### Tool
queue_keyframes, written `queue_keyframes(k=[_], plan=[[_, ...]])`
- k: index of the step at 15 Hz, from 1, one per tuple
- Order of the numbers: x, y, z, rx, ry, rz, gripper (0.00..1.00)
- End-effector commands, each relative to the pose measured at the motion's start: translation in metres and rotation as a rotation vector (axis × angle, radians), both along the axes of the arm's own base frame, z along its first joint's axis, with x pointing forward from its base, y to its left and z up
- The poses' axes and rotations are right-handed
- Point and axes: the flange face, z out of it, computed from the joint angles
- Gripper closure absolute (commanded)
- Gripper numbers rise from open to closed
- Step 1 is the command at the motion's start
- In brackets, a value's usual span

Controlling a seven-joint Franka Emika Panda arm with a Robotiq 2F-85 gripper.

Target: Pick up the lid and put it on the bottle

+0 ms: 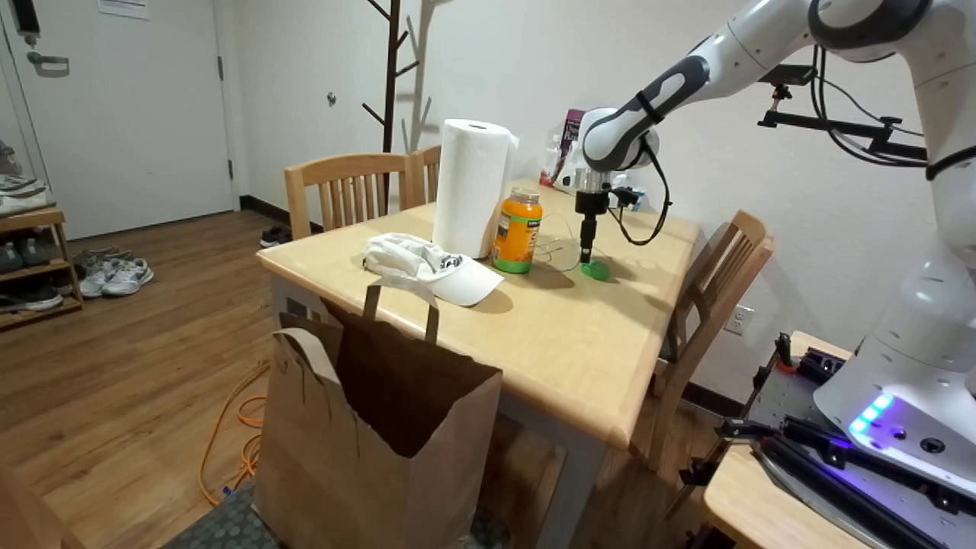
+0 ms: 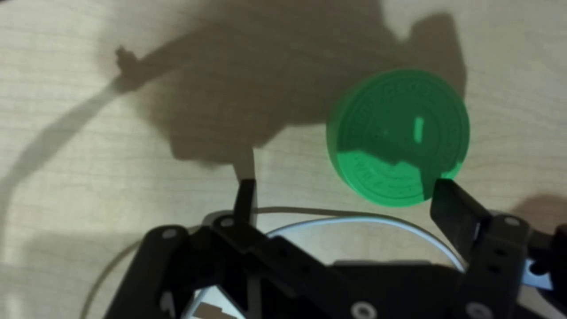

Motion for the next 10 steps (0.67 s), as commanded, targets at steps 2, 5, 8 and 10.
queue_keyframes(k=[2, 5, 8, 10], plan=[[-0.013, 0.009, 0.023, 0.013, -0.054, -0.017, 0.0], [-0.028, 0.019, 0.019, 0.051, -0.04, 0.0, 0.0], [-0.052, 0.029, 0.006, 0.07, -0.018, -0.001, 0.0], [-0.064, 0.029, 0.0, 0.054, -0.037, 0.003, 0.0]])
